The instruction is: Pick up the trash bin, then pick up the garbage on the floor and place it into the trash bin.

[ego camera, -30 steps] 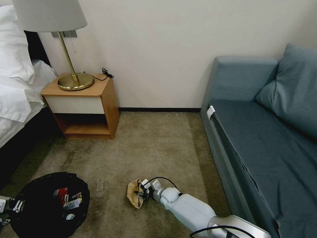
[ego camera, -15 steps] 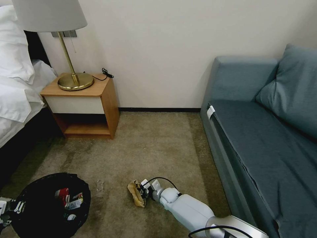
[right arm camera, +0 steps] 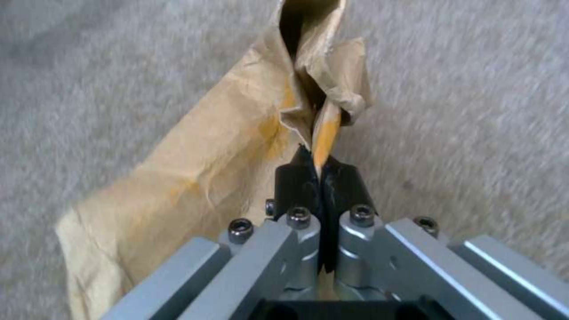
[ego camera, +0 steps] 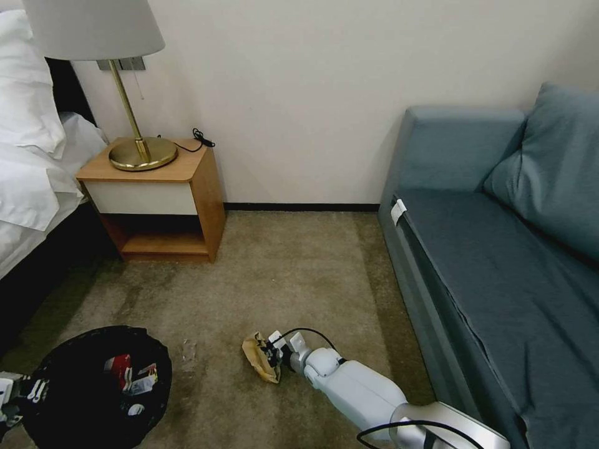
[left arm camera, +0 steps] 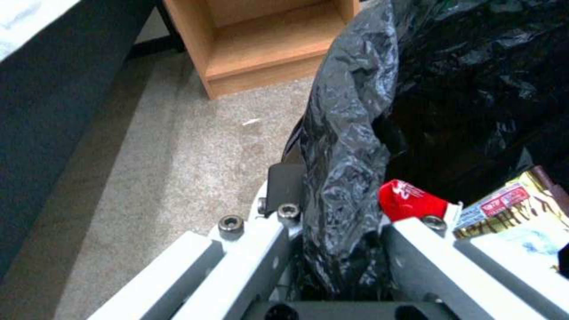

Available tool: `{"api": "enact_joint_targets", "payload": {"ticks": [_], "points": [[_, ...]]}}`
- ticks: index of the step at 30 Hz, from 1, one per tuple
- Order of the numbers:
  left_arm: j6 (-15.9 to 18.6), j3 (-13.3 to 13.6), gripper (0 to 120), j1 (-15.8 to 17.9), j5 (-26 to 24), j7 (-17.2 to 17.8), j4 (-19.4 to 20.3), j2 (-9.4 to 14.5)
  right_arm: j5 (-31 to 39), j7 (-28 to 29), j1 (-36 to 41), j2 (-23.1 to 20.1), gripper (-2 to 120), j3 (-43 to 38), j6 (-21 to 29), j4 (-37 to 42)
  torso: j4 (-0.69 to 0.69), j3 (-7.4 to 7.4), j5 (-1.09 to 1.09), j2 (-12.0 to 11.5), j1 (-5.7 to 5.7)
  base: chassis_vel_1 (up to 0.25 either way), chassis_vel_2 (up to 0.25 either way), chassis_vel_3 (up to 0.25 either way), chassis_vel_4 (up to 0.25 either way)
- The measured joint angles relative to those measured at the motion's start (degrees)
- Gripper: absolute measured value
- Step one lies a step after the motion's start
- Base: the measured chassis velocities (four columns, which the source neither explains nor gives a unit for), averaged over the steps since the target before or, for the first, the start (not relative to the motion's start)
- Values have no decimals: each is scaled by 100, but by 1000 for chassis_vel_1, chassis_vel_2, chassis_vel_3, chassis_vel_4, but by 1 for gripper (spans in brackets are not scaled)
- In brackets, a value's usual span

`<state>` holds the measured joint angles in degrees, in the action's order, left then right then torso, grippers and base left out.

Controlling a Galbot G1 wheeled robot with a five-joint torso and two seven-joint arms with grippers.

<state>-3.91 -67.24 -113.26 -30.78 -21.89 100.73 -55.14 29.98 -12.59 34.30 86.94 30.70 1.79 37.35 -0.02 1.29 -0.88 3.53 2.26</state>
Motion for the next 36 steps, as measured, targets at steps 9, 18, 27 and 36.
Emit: {"api": "enact_joint_targets", "payload": {"ticks": [9,18,27,36], "points": [[4,6,2,39,-9,-4,14,30,-9,-36,-200,-64,0,-112,-49,141,0,0,0,0,0,0,0,0,0],[149,64,2,171,-41,4,51,165,-36,-121,-408,-255,0,-442,-90,549,1,0,1,0,0,0,0,0,0],[284,292,2,498,-91,79,-71,180,372,-115,-713,-773,0,-611,225,2036,1,0,-1,0,0,0,0,0,0],[448,547,2,820,-94,208,-44,174,1384,264,-886,-1097,0,-640,796,3883,0,0,0,0,0,0,0,0,0]]}}
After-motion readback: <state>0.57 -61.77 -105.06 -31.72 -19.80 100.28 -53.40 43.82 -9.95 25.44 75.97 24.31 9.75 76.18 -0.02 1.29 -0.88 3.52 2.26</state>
